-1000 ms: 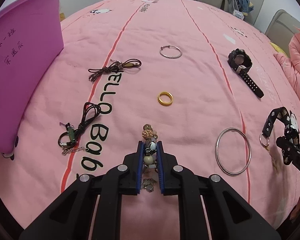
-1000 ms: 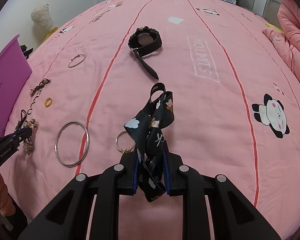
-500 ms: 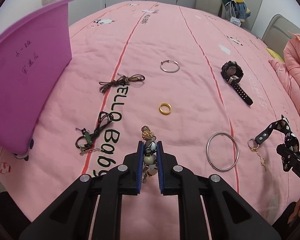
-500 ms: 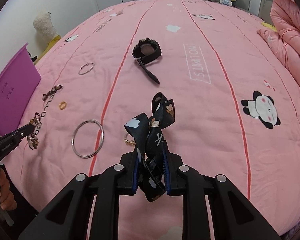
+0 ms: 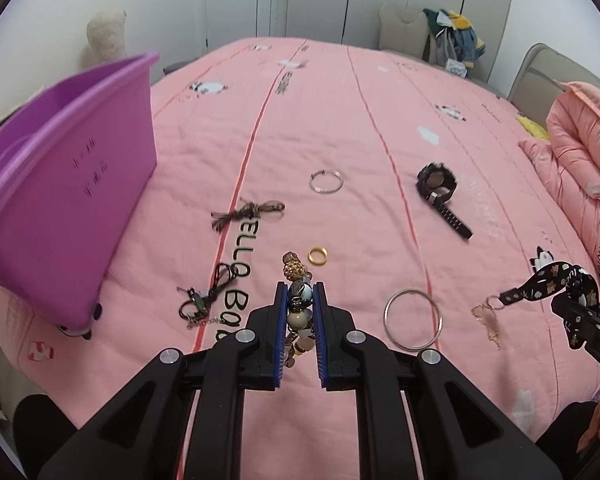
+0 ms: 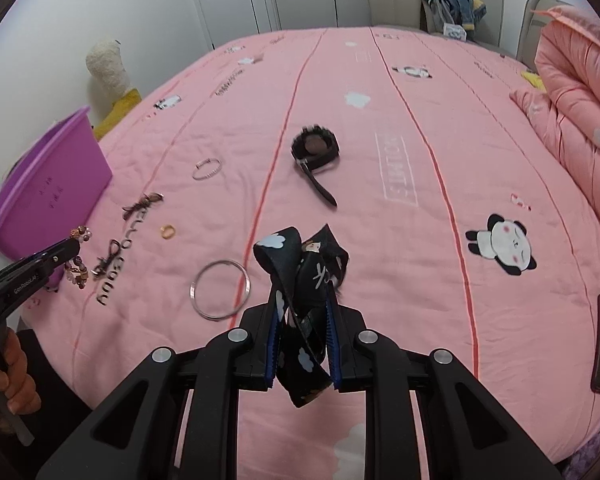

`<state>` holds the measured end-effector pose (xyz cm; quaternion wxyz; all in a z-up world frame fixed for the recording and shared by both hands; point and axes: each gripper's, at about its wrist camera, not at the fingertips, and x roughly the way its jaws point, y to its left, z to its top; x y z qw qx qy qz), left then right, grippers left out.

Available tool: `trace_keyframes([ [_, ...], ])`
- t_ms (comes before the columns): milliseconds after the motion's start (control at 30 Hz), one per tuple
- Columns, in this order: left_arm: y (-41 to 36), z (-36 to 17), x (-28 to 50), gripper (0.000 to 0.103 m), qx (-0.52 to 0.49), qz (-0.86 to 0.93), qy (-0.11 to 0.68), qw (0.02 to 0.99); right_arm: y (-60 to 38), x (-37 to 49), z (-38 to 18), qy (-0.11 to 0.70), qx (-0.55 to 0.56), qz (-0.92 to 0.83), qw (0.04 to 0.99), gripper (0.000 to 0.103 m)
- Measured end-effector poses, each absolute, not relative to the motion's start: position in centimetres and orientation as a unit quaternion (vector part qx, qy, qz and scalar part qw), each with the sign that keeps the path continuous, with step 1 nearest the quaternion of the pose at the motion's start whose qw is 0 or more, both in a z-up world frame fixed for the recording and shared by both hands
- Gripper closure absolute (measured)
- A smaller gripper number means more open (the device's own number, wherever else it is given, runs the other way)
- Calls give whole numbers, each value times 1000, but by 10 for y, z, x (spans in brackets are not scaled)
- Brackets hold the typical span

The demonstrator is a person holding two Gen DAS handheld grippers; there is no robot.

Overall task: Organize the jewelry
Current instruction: 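Lift and carry the bracelet and lanyard over the purple basin with both tools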

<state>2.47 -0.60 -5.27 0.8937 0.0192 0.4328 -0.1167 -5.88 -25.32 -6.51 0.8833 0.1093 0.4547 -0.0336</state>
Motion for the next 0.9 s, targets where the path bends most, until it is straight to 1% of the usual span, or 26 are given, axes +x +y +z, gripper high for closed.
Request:
trace_keyframes([
  [433,13,10,11,91,1,-126,382,915,-218,-57,15,402,92,4,911,84],
  [900,86,75,23,91,-36,-84,341,936,-131,-4,82,364,59,93,925,84],
])
